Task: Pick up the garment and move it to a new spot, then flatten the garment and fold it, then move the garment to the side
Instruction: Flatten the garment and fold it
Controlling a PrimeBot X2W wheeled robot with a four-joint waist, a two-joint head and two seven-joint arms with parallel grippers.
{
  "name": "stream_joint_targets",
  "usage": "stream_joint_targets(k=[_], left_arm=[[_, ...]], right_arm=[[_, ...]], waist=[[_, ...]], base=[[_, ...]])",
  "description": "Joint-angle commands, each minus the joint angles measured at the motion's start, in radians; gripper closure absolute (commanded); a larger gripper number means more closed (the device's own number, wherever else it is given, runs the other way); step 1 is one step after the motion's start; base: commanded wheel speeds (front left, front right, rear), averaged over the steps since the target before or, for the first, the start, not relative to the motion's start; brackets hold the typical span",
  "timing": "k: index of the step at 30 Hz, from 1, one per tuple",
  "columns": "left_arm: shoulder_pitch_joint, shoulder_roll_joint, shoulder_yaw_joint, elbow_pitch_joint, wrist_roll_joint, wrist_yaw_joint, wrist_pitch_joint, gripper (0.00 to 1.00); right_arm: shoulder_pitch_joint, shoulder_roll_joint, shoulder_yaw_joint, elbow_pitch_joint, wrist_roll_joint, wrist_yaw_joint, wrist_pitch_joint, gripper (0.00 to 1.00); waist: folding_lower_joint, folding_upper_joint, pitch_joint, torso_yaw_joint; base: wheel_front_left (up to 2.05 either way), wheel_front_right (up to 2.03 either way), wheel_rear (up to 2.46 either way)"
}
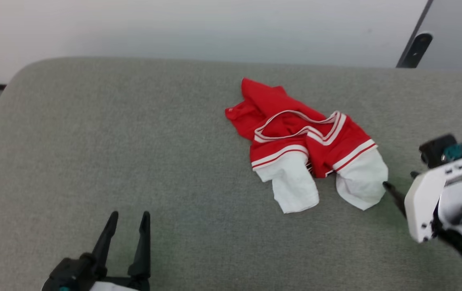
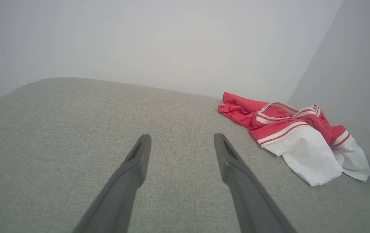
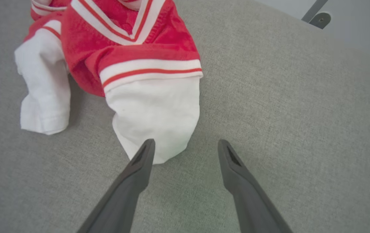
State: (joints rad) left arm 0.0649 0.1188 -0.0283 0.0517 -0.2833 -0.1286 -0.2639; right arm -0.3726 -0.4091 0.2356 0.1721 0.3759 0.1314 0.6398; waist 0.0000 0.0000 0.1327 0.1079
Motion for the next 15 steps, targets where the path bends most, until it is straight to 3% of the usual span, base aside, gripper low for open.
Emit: stream_joint_targets(k=[1, 7, 15], left_arm=[[-0.024, -0.004, -0.007, 0.004, -0.005, -0.003, -0.001, 0.00], [-0.067, -0.009, -0.024, 0.011, -0.014, -0.003, -0.001, 0.00], [-0.091, -0.012, -0.030, 0.020, -0.021, -0.004, -0.001, 0.00]], right_arm=[[-0.042, -0.020, 0.013, 0.019, 0.026, -0.001, 0.048, 0.00], [-0.121, -0.061, 0.074, 0.088, 0.089, -0.001, 0.176, 0.00], [-0.130, -0.059, 0.122, 0.137, 0.130, -0.001, 0.185, 0.00]], waist=[[0.0000, 0.0000, 0.053, 0.038], [0.0000, 0.0000, 0.112, 0.068], [0.0000, 0.0000, 0.148, 0.078]], base=[[0.00, 0.00, 0.00], [0.00, 0.00, 0.00], [0.00, 0.00, 0.00]])
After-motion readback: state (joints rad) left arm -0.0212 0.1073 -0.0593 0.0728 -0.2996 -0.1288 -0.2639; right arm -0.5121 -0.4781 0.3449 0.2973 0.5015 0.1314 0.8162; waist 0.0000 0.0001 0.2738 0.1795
